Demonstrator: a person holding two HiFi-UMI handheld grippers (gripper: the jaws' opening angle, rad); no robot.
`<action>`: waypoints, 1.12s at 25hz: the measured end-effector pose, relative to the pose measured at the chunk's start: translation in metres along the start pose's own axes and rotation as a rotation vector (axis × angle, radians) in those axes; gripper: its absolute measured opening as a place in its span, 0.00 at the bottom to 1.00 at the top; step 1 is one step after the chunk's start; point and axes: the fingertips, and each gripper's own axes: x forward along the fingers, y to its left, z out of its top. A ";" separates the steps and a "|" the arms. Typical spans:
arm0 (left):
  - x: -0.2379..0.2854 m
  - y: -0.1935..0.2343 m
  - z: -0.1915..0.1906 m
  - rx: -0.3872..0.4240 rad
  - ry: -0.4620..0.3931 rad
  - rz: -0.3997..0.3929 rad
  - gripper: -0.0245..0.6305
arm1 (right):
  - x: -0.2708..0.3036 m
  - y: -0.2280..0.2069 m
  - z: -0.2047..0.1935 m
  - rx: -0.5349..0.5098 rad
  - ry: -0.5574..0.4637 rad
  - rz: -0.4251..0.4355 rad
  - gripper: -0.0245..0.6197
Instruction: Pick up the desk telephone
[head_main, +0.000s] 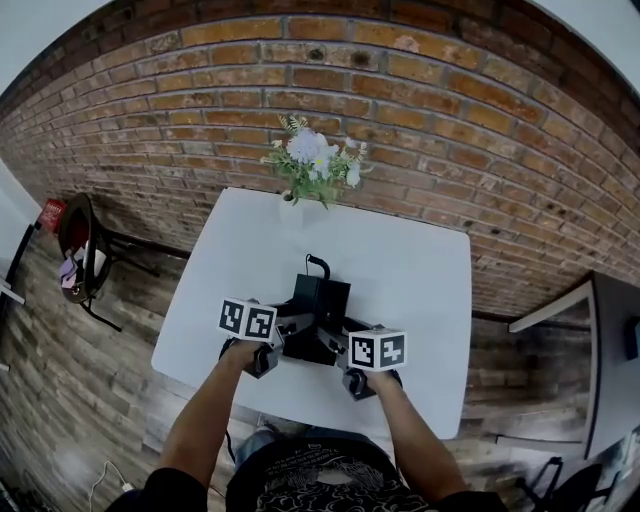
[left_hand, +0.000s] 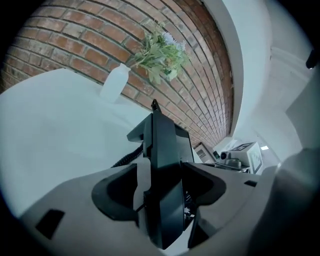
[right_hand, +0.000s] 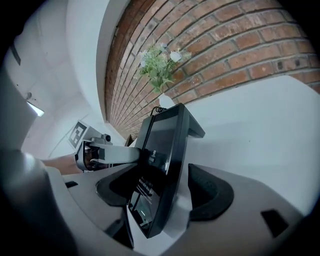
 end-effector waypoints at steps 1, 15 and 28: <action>0.002 0.001 -0.001 -0.006 0.010 -0.011 0.45 | 0.003 0.000 -0.001 0.007 0.002 -0.003 0.48; 0.012 -0.008 -0.002 -0.039 0.085 -0.150 0.38 | 0.011 0.000 -0.005 0.108 -0.041 0.001 0.47; 0.005 -0.016 0.002 -0.016 0.036 -0.154 0.36 | 0.003 0.006 0.001 0.096 -0.075 -0.019 0.45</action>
